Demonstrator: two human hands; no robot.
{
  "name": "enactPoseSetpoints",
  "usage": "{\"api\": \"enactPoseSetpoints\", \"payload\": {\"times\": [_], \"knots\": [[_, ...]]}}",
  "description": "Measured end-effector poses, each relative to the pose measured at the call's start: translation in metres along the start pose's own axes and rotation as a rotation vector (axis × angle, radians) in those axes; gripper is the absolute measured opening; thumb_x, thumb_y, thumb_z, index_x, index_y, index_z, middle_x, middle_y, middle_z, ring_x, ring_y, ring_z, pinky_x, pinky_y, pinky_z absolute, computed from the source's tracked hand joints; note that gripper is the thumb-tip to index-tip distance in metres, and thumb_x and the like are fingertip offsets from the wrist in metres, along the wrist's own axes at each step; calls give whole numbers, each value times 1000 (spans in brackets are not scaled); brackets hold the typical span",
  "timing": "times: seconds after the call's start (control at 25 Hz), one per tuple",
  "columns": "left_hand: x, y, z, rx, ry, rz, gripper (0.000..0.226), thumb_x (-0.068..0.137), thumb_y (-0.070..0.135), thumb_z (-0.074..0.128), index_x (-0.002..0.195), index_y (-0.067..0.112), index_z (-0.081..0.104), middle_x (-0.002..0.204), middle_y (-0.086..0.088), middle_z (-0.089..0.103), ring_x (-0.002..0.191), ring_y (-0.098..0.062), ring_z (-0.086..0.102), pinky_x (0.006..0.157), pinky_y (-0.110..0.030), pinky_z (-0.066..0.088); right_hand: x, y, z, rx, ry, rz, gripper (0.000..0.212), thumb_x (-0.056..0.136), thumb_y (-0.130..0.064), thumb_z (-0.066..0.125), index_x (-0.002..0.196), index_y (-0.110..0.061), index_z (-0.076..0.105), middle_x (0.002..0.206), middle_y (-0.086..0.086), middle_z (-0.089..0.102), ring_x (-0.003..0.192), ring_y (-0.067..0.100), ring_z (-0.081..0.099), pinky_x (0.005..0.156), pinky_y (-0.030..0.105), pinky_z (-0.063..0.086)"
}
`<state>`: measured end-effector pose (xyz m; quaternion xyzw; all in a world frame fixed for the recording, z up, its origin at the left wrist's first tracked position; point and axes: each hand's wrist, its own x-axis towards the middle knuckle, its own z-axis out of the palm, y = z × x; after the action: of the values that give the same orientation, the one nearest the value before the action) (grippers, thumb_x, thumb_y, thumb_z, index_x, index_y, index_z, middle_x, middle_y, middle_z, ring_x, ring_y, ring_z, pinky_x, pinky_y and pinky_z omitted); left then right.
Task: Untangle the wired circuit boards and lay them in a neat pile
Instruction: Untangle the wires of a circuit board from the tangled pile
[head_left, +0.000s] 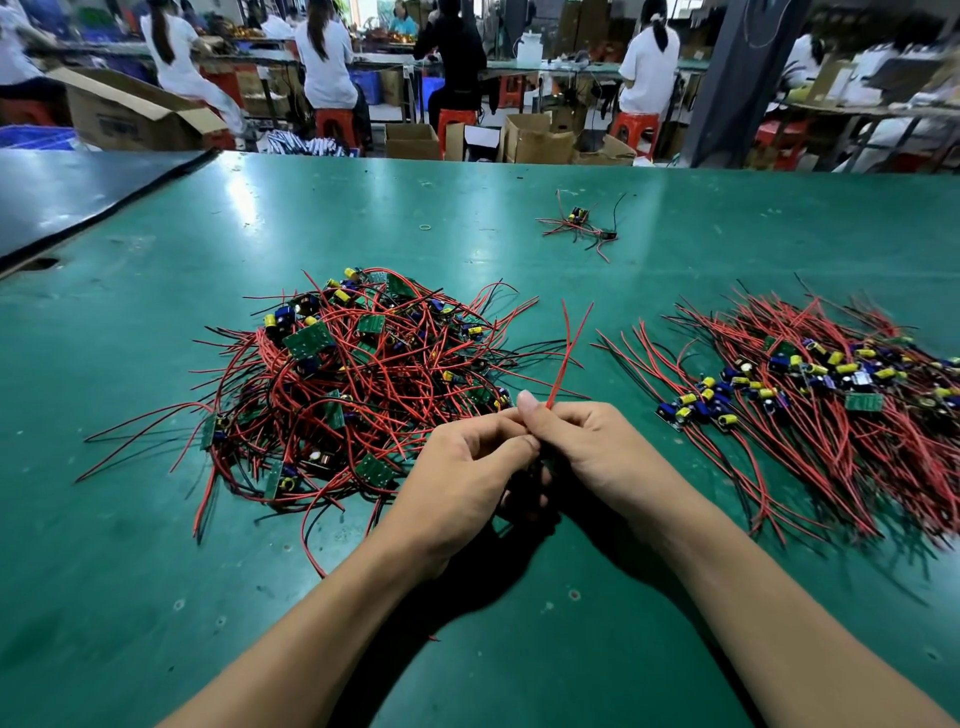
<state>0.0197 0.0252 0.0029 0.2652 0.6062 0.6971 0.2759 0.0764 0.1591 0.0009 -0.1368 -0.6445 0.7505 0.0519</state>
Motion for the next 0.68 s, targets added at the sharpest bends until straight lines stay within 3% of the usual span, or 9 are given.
{"api": "enactPoseSetpoints", "payload": {"times": [0.08, 0.16, 0.28, 0.44, 0.56, 0.68], "knots": [[0, 1, 1, 25, 17, -14, 19, 93, 1, 56, 77, -8, 60, 88, -4, 72, 57, -22, 60, 47, -26, 50, 3, -3, -2, -6, 81, -18, 42, 94, -49, 61, 96, -11, 79, 48, 2, 40, 39, 11, 36, 43, 20, 34], [1, 1, 2, 37, 6, -28, 17, 93, 4, 56, 78, 0, 63, 72, -13, 66, 54, -23, 58, 47, -24, 48, 8, -8, -4, -17, 179, -10, 43, 95, -52, 55, 88, -17, 81, 48, -4, 24, 37, 8, 17, 40, 17, 18], [1, 3, 3, 55, -33, -34, 17, 94, 6, 56, 79, 6, 64, 63, -10, 63, 50, -20, 56, 47, -23, 44, 11, -12, -8, 207, 224, 55, 55, 99, -52, 48, 70, -18, 79, 53, -8, 25, 36, 4, 15, 37, 17, 10], [0, 2, 2, 72, -51, -37, 20, 94, 6, 57, 77, 10, 67, 63, -9, 64, 53, -22, 56, 48, -24, 44, 11, -14, -12, 473, 134, 147, 61, 99, -52, 47, 61, -15, 76, 60, -5, 37, 35, 2, 21, 32, 15, 16], [-1, 0, 1, 55, -9, -51, 21, 93, 6, 57, 77, 11, 70, 66, -11, 64, 54, -23, 56, 50, -26, 45, 9, -10, -11, 255, 70, 117, 51, 89, -58, 52, 74, -18, 80, 55, -7, 37, 37, 2, 24, 34, 15, 17], [0, 0, 0, -29, 15, -70, 21, 95, 11, 58, 77, 11, 71, 70, -10, 66, 54, -24, 57, 50, -27, 50, 3, -3, -8, 41, -53, 80, 40, 87, -52, 65, 99, -18, 78, 63, 1, 57, 45, 12, 49, 41, 18, 37]]}}
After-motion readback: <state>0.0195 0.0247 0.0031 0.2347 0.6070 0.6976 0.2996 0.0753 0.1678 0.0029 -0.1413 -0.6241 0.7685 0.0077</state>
